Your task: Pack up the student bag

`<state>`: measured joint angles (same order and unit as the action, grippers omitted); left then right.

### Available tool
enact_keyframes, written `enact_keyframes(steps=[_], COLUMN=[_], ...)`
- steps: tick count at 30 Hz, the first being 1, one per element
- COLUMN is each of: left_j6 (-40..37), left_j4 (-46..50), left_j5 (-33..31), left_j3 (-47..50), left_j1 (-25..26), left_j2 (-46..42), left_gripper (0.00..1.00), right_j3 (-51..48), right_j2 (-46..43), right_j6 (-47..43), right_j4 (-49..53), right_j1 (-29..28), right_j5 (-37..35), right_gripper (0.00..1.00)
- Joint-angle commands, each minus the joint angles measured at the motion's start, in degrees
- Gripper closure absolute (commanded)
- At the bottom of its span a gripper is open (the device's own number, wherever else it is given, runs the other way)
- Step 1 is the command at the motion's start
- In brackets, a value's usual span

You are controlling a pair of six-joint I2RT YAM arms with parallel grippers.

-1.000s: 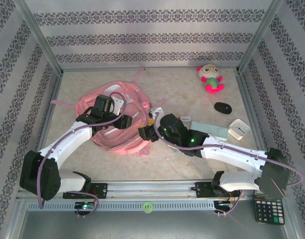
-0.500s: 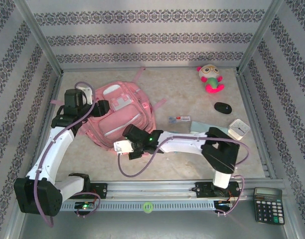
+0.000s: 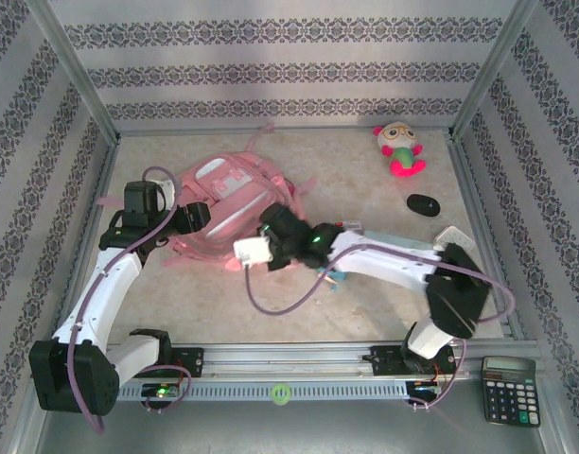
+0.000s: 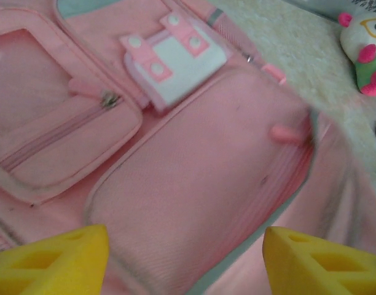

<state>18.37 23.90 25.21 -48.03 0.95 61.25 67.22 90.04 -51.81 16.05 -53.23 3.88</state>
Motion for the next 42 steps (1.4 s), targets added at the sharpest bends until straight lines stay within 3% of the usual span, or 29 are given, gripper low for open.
enact_keyframes(steps=[1, 9, 16, 20, 25, 33, 39, 42], left_j6=[3.09, 11.44, 21.01, 19.66, 21.09, 31.86, 38.65, 41.71], left_j4=[0.79, -8.02, -24.02, -33.15, -50.72, -77.06, -92.72, -100.74], left_j5=[3.23, 7.53, 9.61, 8.67, 9.41, 15.86, 19.07, 20.0], left_j3=[2.35, 10.35, 21.26, 25.4, 29.99, 32.44, 33.01, 33.13], left_j1=[-0.95, -1.1, -1.04, -0.95, -0.71, -0.26, 0.92, 1.6], left_j2=[-2.72, -7.1, -8.78, -7.45, -2.09, 11.82, 21.24, 26.01], left_gripper=[0.33, 0.33, 0.37, 0.38, 0.38, 0.36, 0.45, 0.61], right_j3=[3.89, 12.91, 16.61, 17.8, 20.32, 22.76, 23.26, 23.54], right_j2=[-5.26, -6.11, -4.97, -4.66, -4.94, -4.75, -4.38, -4.13], right_j6=[2.23, 5.71, 4.41, 3.59, 2.48, 0.97, 0.92, 1.08], right_j4=[2.54, 9.49, 11.65, 12.74, 16.24, 20.06, 20.42, 20.51], right_j1=[5.15, 14.26, 16.86, 17.11, 17.63, 18.26, 18.52, 18.56], right_j5=[7.71, 15.21, 16.86, 17.33, 19.98, 21.45, 20.92, 20.15], right_gripper=[1.0, 1.0, 1.0, 1.0, 1.0, 1.0, 1.0, 1.0])
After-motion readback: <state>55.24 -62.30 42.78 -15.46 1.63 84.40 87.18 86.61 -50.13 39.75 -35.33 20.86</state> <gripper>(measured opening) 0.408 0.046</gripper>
